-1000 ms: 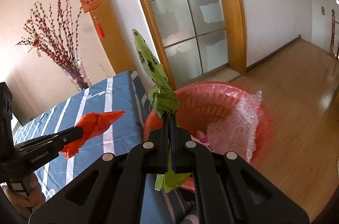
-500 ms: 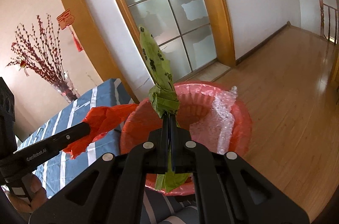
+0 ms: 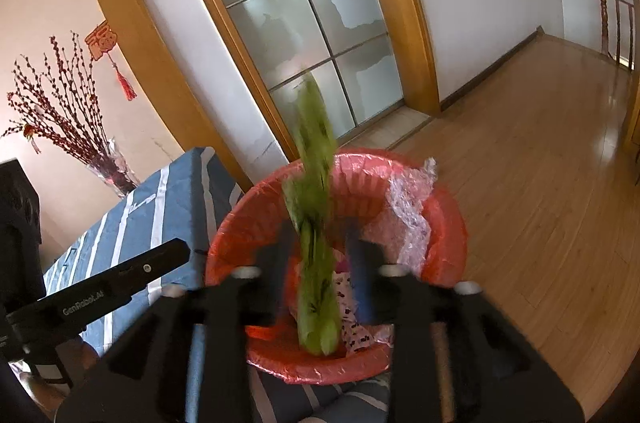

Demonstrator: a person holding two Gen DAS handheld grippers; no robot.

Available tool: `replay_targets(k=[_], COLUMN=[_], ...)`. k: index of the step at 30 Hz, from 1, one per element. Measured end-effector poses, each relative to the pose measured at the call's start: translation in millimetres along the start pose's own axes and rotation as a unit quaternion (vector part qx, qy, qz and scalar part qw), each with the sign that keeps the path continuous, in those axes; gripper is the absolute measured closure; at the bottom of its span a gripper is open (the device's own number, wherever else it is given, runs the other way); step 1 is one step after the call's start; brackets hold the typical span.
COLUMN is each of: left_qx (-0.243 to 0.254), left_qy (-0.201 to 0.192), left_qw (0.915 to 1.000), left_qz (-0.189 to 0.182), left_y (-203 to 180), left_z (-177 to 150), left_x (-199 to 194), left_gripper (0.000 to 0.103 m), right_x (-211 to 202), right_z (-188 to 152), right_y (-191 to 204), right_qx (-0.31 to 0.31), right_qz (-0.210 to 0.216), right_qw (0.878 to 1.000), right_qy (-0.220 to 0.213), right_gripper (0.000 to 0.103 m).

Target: Collect trash

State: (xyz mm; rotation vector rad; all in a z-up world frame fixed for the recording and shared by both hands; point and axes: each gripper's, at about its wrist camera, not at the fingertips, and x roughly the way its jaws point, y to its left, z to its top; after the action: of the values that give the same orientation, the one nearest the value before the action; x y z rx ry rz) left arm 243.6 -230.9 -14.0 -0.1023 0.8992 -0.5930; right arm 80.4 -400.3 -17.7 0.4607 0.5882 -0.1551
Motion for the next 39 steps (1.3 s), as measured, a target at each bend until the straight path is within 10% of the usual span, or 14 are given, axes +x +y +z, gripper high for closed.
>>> replay_targets(k=[17,25,39], left_qx=[0.022,0.029,0.025], left_qy=[-0.083,-0.15,-0.19], left_qw=[0.9876,0.9689,0.9483], left_qz=[0.131,0.195,0.253], left_y=[71.6,75.5,71.2], left_z=[-58.2,-115.7,-175.2], left_x=[-101.1,-166.9,-211.5], left_gripper=[0.024,0.004,0.004], right_x=[-77.9,-110.1,-129.4], right_z=[-21.8,-57.4,-111.7], right_y=[22.6,69.9,109.1], right_qx=[-0.021,-0.09,-0.138], right_qz=[-0.037,-0.057,-0.066], right_qw=[0.996,0.988,0.982], right_qy=[-0.077,-0.115,-0.112], right_gripper=[0.009,0.008,0.008])
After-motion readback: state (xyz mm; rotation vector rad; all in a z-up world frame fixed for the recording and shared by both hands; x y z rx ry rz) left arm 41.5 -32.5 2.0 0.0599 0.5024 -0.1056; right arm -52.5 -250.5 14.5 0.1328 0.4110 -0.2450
